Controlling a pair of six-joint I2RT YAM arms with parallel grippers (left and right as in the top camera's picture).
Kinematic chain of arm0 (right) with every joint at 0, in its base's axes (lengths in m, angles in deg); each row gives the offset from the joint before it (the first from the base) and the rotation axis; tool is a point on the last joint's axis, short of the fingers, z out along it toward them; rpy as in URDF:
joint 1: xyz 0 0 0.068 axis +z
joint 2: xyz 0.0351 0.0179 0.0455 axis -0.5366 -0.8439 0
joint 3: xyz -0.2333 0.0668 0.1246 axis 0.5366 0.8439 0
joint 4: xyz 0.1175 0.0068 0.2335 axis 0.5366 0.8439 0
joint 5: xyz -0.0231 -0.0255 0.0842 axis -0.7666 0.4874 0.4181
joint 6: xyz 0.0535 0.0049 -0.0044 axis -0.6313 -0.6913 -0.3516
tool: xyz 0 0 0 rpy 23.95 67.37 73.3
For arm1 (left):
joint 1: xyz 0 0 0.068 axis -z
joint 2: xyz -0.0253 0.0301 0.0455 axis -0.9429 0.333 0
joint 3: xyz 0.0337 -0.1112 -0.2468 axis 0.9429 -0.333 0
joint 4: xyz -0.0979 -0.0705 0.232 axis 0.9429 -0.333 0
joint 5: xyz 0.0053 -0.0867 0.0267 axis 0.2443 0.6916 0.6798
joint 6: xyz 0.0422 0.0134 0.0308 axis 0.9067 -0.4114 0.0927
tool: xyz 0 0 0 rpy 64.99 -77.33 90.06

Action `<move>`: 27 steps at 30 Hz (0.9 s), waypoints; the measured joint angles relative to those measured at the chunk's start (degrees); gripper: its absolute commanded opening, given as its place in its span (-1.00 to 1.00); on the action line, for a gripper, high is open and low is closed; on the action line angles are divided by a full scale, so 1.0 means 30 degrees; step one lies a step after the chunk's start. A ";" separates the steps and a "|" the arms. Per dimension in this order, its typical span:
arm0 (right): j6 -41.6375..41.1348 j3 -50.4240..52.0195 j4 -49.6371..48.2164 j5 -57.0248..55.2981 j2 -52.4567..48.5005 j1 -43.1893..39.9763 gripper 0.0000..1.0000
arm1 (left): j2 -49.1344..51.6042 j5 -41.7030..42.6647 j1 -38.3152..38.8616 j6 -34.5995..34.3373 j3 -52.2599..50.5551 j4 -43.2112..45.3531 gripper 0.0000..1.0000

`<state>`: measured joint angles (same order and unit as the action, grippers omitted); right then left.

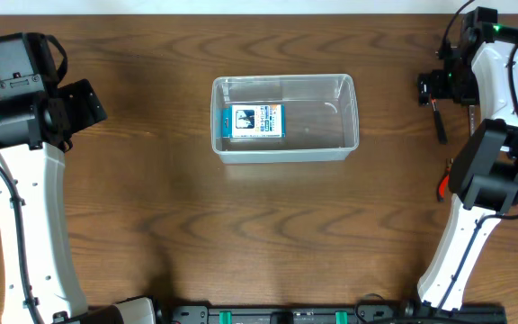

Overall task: Pack container
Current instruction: 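Move the right gripper back to the claw hammer at the right, then lower the right gripper and grip the hammer's handle below the head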

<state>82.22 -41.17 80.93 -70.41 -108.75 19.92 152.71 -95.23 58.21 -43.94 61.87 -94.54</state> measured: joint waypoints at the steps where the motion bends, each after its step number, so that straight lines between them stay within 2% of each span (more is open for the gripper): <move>1: 0.0051 0.0000 -0.0146 0.0058 -0.0015 0.0015 0.99 | 0.0000 0.0000 0.0000 0.0000 0.0000 0.0000 0.96; 13: 0.0874 0.0000 -0.1683 0.0415 -0.0386 0.0102 0.97 | 0.0000 0.0000 0.0000 0.0000 0.0000 0.0000 0.96; 27: 0.1042 0.0000 -0.1188 0.0430 -0.0991 0.0117 0.99 | 0.0000 0.0000 0.0000 0.0000 0.0000 0.0007 0.96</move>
<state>85.35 -41.17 77.36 -69.12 -111.72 20.27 152.71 -95.23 58.21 -43.94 61.87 -94.52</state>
